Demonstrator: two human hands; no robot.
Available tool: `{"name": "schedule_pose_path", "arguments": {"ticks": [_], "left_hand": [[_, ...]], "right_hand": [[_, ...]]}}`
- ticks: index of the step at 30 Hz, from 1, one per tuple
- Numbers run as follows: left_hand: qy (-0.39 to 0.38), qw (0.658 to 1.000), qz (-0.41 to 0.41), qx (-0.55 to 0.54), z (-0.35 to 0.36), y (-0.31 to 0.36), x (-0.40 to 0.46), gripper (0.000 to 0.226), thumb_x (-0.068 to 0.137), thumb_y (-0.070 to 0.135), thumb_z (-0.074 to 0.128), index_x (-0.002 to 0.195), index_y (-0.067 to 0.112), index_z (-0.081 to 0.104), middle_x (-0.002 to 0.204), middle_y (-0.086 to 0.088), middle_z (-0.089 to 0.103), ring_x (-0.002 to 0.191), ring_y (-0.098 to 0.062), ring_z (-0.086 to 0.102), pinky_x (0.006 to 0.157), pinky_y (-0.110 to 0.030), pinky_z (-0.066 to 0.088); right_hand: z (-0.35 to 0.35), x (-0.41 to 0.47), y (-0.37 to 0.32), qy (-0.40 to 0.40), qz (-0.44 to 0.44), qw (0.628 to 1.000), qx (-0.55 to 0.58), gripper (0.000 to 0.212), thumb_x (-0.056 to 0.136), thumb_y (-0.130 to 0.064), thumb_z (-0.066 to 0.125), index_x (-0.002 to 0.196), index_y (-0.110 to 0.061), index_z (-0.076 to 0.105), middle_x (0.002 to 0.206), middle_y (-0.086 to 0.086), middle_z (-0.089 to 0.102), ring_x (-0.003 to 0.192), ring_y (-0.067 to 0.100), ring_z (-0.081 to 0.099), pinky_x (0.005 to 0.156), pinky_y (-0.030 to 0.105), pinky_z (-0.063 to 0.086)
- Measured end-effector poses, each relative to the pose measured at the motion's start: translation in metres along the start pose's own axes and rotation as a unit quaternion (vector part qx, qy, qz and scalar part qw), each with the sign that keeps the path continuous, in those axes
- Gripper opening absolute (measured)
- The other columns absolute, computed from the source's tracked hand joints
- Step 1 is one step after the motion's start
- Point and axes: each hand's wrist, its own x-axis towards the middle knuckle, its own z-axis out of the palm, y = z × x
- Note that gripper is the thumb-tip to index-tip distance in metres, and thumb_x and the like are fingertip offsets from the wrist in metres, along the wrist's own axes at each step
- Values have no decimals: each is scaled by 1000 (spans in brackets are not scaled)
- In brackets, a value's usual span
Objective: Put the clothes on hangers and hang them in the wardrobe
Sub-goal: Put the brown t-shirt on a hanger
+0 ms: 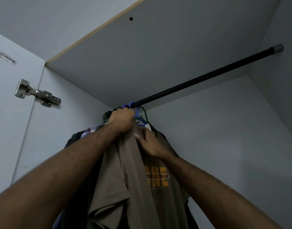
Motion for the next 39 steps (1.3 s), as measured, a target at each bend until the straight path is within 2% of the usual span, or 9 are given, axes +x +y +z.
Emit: {"name": "schedule_pose_path", "arguments": {"ticks": [5,9,15,20,25,29,32,35,39], "left_hand": [[8,999,-31,3,11,5,16,22,99,10,46,119,3,53,116,-17,63,98,-34,63,72,-41,44],[8,997,-72,-3,5,1,25,27,98,11,48,123,1,53,123,-21,61,110,-40,62,81,-43,48],[2,998,-42,36,2,4,-6,29,99,15,50,126,5,48,115,-19,61,91,-34,59,68,-38,40],[-9,998,-49,38,-5,6,-14,28,99,15,51,126,7,49,104,-14,61,80,-25,51,65,-37,39],[-21,998,-52,43,-8,16,-13,27,99,17,55,123,7,51,110,-16,62,81,-26,51,66,-37,38],[-19,989,-58,134,-14,18,-28,25,102,29,43,115,11,54,92,-6,56,69,-20,50,59,-34,37],[13,979,-13,203,-13,12,-51,42,101,45,35,120,12,54,114,-10,57,95,-28,57,71,-39,40],[38,980,-3,196,-11,-5,-86,67,98,60,21,137,13,48,127,-11,56,107,-32,55,82,-44,40],[-3,983,-20,185,-25,-36,-150,72,96,62,25,146,12,42,140,-10,53,118,-33,54,87,-48,44]], "right_hand": [[-14,25,2,-21,1,999,-29,85,99,-70,34,162,-15,14,168,13,17,152,34,23,121,54,27],[-15,37,9,-32,-17,999,-38,93,93,-77,32,161,-14,18,168,16,16,153,36,22,122,54,26],[-3,26,24,-66,-22,997,-16,107,78,-89,33,158,-19,21,165,10,25,146,32,35,116,56,36],[8,19,35,-66,-68,995,-31,81,96,-70,40,155,-16,30,163,11,31,146,31,35,116,54,35],[-1,13,35,-81,-53,995,-31,78,98,-65,44,156,-17,28,165,10,27,147,33,33,117,57,34],[-14,-3,30,-11,-64,990,-122,63,98,-39,54,151,-14,31,159,11,33,144,34,37,117,65,25],[-17,-15,18,105,-118,975,-157,61,92,-26,53,149,-14,34,159,10,32,146,31,32,118,61,25],[-7,-27,2,156,-204,962,-96,64,93,-33,48,154,-17,33,165,8,25,150,25,25,122,52,23],[27,-57,-40,152,-305,939,-51,65,101,-47,41,157,-16,33,168,7,23,153,25,23,124,50,20]]}}
